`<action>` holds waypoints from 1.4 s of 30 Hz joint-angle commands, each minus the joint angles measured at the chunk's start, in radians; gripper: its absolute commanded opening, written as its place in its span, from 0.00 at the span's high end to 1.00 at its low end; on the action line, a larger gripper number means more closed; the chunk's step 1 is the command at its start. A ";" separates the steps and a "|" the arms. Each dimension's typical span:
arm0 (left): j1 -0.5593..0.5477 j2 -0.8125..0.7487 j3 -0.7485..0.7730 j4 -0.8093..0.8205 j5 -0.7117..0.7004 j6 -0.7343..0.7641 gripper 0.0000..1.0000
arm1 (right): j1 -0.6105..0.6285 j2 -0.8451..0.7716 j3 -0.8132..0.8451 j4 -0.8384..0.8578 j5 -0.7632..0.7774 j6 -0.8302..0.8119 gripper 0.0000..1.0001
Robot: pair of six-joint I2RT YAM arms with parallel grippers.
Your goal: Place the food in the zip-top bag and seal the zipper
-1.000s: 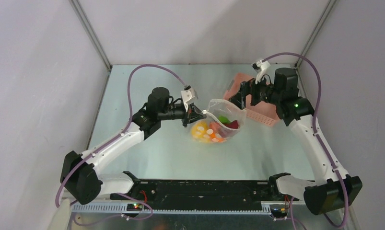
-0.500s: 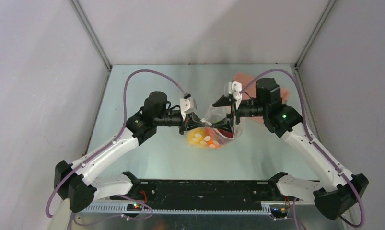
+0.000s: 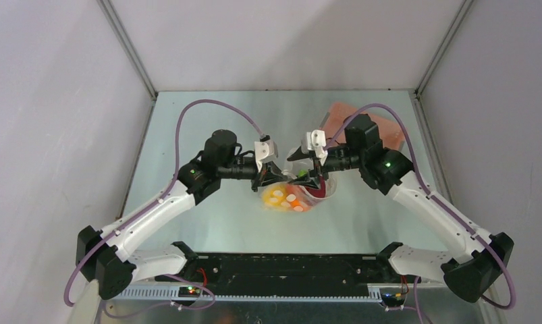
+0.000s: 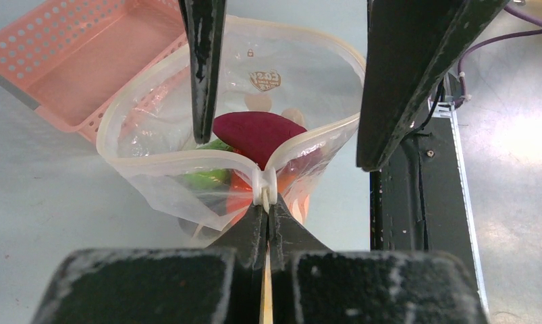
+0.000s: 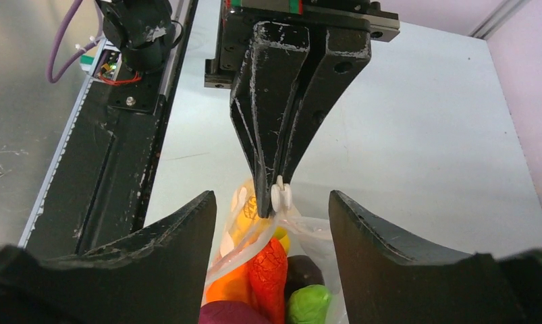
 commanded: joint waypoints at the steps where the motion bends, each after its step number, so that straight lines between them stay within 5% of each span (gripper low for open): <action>1: -0.006 -0.009 0.048 0.019 0.015 0.022 1.00 | 0.015 0.015 0.007 0.009 0.033 -0.033 0.35; 15: -0.008 -0.026 0.036 0.031 0.004 0.029 1.00 | 0.030 0.064 0.008 0.040 0.036 -0.010 0.52; 25: -0.007 -0.034 0.032 0.030 0.005 0.043 1.00 | 0.031 0.080 0.009 0.035 0.018 -0.002 0.73; 42: -0.013 -0.073 -0.010 0.051 0.004 0.059 1.00 | 0.035 0.135 0.028 0.053 0.006 0.017 0.80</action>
